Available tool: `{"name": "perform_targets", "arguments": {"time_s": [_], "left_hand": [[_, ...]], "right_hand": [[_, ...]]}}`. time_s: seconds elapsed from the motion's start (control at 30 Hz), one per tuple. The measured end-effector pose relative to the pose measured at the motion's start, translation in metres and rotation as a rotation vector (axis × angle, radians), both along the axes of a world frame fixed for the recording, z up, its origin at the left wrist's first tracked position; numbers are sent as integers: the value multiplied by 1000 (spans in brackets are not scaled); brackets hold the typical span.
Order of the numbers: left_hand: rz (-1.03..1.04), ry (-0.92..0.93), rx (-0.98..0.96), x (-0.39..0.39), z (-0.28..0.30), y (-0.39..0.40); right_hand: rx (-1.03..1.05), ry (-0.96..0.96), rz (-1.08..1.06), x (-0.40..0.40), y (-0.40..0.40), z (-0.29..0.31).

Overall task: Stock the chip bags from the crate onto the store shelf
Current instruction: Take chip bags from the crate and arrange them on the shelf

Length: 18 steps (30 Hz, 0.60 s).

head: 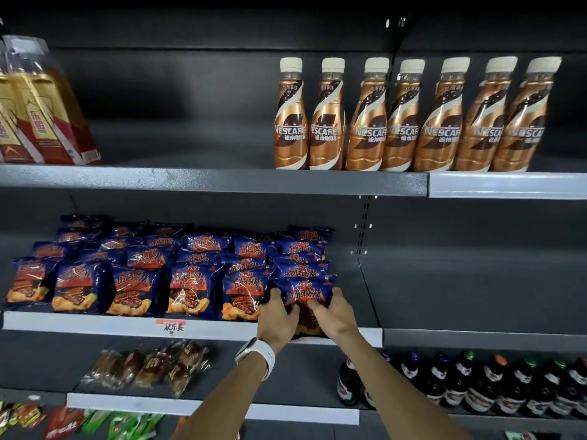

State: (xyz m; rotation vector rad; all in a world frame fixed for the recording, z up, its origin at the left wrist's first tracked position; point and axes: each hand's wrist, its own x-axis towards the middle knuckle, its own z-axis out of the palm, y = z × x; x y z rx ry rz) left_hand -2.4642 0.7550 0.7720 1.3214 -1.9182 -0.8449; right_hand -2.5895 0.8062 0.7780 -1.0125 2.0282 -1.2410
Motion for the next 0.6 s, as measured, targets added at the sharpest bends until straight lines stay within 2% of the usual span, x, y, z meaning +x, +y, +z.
{"name": "perform_targets", "arguments": {"time_s": [0.27,0.6], "left_hand": [[-27,-8,-51,-1,3,5],[-78,3,-141,-35,36,4]], "right_hand": [[-49,26,-50,-2,6,-3],[-112,84,-133,-33,13,30]]}}
